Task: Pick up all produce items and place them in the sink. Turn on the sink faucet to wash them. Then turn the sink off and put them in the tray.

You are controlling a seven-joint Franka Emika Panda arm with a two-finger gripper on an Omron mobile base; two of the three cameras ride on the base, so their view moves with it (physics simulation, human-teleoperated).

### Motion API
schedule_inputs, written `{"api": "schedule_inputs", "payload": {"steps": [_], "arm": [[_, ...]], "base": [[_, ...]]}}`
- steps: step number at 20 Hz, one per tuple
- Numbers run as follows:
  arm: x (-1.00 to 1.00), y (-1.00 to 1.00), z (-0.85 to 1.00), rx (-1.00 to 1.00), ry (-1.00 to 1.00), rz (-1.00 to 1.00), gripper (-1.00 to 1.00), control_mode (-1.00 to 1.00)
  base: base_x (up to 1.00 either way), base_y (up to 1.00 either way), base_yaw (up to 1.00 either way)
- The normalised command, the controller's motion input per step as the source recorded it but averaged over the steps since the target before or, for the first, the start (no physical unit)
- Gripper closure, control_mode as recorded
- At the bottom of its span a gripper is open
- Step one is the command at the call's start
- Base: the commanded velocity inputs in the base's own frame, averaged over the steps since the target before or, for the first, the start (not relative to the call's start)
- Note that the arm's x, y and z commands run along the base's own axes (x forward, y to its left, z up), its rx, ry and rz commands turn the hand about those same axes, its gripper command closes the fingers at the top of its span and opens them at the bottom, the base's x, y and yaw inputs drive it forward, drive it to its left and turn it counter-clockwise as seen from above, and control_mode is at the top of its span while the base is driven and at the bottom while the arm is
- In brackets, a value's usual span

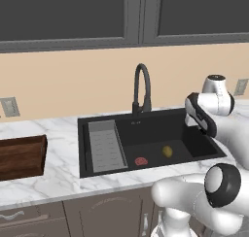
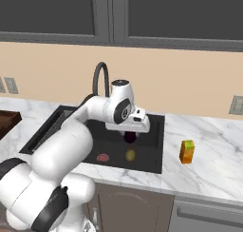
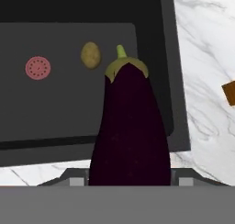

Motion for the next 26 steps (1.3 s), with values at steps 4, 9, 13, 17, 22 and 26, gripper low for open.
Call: {"api": "schedule_inputs", "payload": {"steps": [4,9,13,17,22,26], "arm": [[0.68,0.04,-0.20,0.03,0.07,0.03,1.00,-1.00],[0.41,-0.05,-0.33,0.04,0.04,0.04,1.00,-1.00],[0.40,0.00,-0.42,0.04,0.05,0.05,1.00,-1.00],[0.32,0.00,-0.46,0.03,0.04,0.06,1.00,-1.00],[0.14,-0.01,-0.41,0.04,0.01,0.09,1.00,-1.00],[0.12,-0.01,-0.42,0.02,0.00,0.09,1.00,-1.00]], "base": [[0.00,0.00,0.00],[0.00,0.00,0.00],[0.00,0.00,0.00],[0.00,0.00,0.00],[0.00,0.00,0.00],[0.00,0.00,0.00]]}}
